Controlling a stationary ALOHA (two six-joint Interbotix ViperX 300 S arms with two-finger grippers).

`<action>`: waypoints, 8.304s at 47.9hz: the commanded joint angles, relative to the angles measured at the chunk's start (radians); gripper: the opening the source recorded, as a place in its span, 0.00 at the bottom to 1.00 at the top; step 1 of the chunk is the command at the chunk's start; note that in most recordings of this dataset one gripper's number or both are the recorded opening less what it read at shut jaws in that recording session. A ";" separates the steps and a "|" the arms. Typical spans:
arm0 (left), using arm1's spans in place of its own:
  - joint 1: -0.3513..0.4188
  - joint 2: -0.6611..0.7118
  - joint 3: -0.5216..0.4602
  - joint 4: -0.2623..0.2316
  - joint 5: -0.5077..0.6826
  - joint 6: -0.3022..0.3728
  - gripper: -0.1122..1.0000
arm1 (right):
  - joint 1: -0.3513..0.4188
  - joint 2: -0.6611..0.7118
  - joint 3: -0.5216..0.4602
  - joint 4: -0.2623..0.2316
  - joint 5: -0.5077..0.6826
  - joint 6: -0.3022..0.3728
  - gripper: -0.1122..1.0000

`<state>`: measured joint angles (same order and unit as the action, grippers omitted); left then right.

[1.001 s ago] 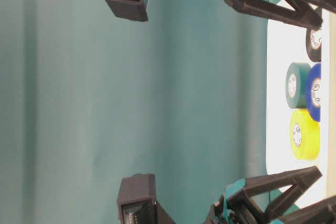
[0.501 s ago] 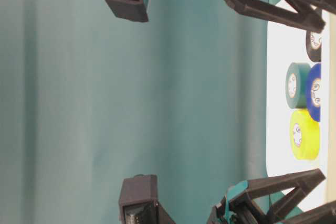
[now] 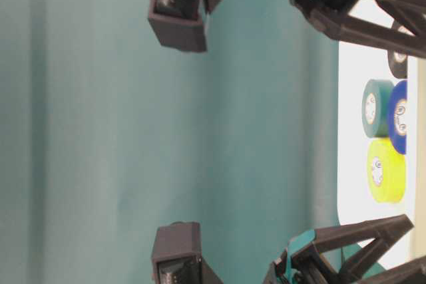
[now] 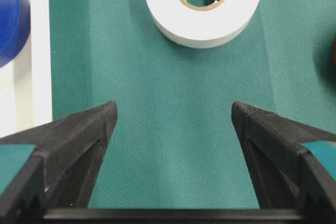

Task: Put the tape alternately from left to right into the white case.
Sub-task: 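Release the teal roll and move the right gripper over the white roll, then lower the right gripper onto the white tape roll and grasp it, then carry the white roll with the right gripper into the tray's top right, then release the white roll, withdraw right gripper, move left gripper over orange roll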

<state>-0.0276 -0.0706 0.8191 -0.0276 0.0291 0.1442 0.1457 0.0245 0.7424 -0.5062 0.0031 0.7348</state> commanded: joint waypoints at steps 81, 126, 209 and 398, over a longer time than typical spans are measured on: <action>-0.003 -0.014 -0.006 -0.002 -0.003 -0.002 0.75 | 0.025 0.201 -0.224 -0.009 0.170 -0.003 0.79; -0.003 -0.014 -0.006 -0.002 -0.003 -0.002 0.75 | 0.014 0.212 -0.249 -0.008 0.167 -0.005 0.37; -0.003 -0.014 -0.003 -0.002 -0.003 -0.003 0.75 | -0.212 -0.098 -0.112 -0.179 0.287 -0.015 0.37; -0.190 0.048 -0.034 -0.002 -0.003 -0.411 0.75 | -0.140 -0.229 0.118 -0.173 -0.120 -0.006 0.81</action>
<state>-0.1979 -0.0199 0.8099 -0.0276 0.0307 -0.2378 0.0046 -0.1994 0.8713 -0.6826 -0.1074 0.7286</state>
